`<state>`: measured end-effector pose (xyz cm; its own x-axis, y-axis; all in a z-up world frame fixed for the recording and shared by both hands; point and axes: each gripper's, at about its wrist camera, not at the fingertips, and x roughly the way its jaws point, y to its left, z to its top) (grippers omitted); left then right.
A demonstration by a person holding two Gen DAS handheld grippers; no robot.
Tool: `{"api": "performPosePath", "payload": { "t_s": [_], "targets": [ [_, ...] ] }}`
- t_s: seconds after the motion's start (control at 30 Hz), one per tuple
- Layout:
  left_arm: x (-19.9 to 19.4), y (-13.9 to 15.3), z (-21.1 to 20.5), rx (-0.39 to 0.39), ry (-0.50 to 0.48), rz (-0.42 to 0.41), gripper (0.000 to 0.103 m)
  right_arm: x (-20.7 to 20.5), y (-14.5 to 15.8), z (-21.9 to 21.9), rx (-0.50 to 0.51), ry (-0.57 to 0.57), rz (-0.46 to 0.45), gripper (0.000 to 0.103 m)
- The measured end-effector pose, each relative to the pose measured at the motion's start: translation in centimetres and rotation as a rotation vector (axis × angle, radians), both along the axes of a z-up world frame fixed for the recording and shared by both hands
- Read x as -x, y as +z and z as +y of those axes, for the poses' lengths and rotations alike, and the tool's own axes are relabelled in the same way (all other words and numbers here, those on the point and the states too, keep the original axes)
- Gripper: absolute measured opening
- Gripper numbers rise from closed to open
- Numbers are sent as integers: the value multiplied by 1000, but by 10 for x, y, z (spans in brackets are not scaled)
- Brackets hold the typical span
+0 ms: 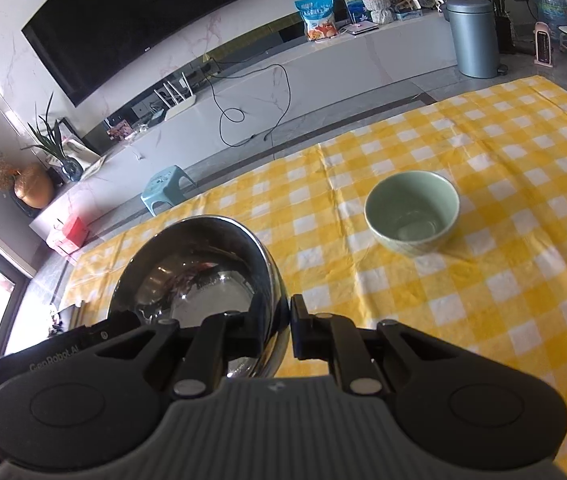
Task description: Organize plates and bowls
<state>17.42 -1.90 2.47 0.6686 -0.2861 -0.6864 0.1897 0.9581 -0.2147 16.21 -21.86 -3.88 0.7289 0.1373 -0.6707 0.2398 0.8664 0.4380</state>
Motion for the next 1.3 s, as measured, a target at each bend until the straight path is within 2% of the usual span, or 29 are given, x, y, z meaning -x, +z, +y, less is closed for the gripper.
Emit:
{"api": "performPosePath", "payload": {
  "t_s": [0.17,0.3,0.63,0.9,1.3],
  "targets": [
    [32,9,12,68,12,-6,6,44,14,1,-22,-19,-32,10],
    [54,11,13,93,8,-16,6,75,19,-1,-31,-39,-50,10],
    [89,-5,-9,105,-56,22,7,128,19,-27,-37,-130,-64,11],
    [97,-26,-24,77,-66,73,7,138,2,-37,-21,-175,-32,10],
    [95,-46,-32,36,-51,123,7,127,-28,-41,-27,-175,31,9]
  ]
}}
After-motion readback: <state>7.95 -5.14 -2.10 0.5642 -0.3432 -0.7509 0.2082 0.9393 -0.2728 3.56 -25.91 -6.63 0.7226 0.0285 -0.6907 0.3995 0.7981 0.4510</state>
